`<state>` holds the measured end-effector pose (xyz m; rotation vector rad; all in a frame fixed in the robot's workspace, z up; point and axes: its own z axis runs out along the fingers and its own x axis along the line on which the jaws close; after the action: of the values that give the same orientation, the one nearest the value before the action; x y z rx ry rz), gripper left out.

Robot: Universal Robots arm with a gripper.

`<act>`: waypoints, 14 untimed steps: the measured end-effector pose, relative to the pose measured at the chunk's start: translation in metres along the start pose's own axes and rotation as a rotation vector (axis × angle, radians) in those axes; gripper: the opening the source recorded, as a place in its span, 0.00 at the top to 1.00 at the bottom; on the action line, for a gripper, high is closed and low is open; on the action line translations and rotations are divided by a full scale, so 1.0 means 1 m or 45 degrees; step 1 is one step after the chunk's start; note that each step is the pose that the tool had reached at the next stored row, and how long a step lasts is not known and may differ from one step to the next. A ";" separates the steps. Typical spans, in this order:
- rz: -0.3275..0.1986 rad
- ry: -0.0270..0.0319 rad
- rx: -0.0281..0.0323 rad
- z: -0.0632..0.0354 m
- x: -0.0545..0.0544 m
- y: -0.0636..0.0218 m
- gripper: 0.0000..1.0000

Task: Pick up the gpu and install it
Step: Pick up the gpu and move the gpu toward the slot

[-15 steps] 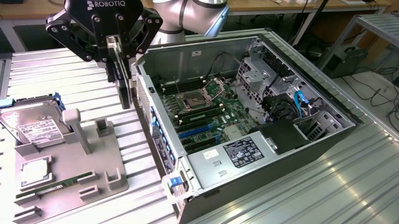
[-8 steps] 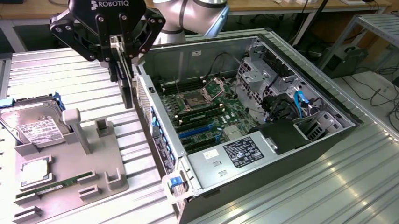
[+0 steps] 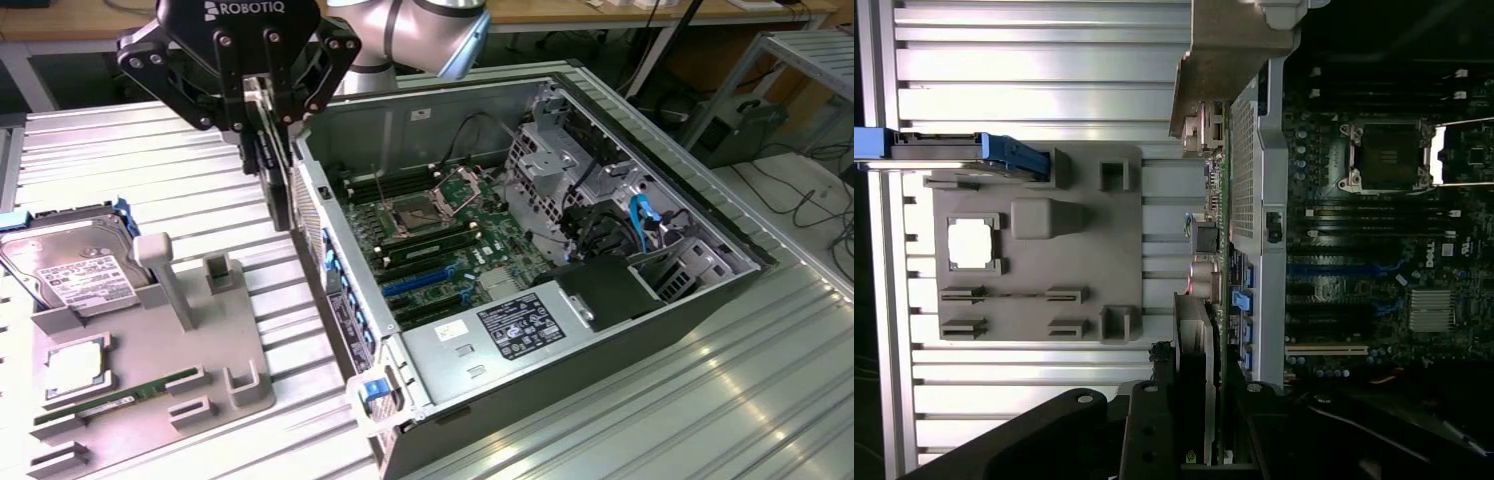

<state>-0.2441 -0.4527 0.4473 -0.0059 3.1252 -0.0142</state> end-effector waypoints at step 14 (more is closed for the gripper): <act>0.000 -0.0001 -0.0001 0.0002 -0.009 -0.0001 0.73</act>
<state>-0.2347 -0.4527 0.4472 -0.0058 3.1252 -0.0141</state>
